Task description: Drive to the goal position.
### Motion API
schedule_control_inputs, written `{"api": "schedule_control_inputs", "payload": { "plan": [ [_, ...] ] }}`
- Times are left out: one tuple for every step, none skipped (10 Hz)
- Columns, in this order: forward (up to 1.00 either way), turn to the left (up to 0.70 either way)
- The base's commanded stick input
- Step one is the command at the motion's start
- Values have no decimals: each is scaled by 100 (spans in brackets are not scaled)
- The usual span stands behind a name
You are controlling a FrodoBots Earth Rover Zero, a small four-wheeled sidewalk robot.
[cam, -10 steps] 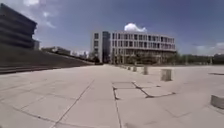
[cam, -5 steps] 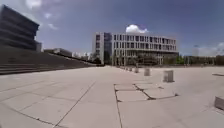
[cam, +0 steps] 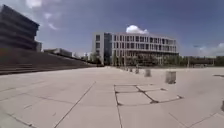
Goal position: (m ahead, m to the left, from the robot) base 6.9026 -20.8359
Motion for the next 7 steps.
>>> {"api": "schedule_control_inputs", "payload": {
  "plan": [
    [30,1],
    [30,1],
    [30,1],
    [30,1],
    [30,1],
    [30,1],
    [30,1]
  ]
}}
